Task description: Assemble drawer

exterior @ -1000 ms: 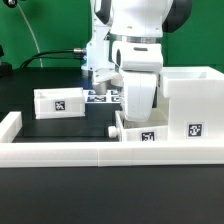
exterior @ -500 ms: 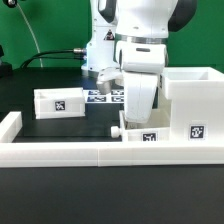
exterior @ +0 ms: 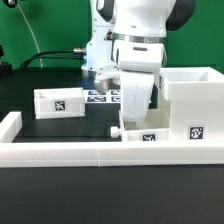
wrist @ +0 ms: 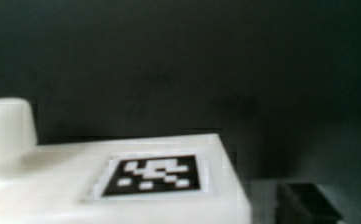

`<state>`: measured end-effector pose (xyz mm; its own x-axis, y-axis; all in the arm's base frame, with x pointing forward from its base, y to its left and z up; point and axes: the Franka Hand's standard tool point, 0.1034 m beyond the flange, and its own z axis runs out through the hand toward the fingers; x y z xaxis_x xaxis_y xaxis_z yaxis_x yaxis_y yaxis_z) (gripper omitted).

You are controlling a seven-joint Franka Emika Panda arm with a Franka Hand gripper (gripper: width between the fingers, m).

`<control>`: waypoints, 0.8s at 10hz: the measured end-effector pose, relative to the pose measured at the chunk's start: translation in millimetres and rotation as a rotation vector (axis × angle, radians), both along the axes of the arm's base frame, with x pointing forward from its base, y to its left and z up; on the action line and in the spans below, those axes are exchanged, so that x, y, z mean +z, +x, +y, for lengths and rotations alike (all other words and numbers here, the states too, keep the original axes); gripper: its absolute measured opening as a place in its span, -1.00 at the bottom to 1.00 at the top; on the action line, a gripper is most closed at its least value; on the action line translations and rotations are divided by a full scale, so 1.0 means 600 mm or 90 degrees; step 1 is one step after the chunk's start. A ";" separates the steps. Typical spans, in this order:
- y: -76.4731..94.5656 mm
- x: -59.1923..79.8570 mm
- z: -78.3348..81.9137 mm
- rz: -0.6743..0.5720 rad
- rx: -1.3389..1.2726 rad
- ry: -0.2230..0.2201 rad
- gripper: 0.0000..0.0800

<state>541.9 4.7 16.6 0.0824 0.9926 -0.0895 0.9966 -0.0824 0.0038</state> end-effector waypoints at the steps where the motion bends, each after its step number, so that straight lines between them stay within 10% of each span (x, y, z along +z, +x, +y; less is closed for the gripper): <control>1: 0.003 0.020 0.001 0.003 -0.002 -0.003 0.45; 8: 0.015 0.116 -0.053 0.018 0.011 -0.018 0.62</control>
Offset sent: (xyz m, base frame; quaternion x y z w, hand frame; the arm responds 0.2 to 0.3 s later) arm 0.0027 -0.0079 0.0471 0.0279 -0.0339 -0.0017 0.9990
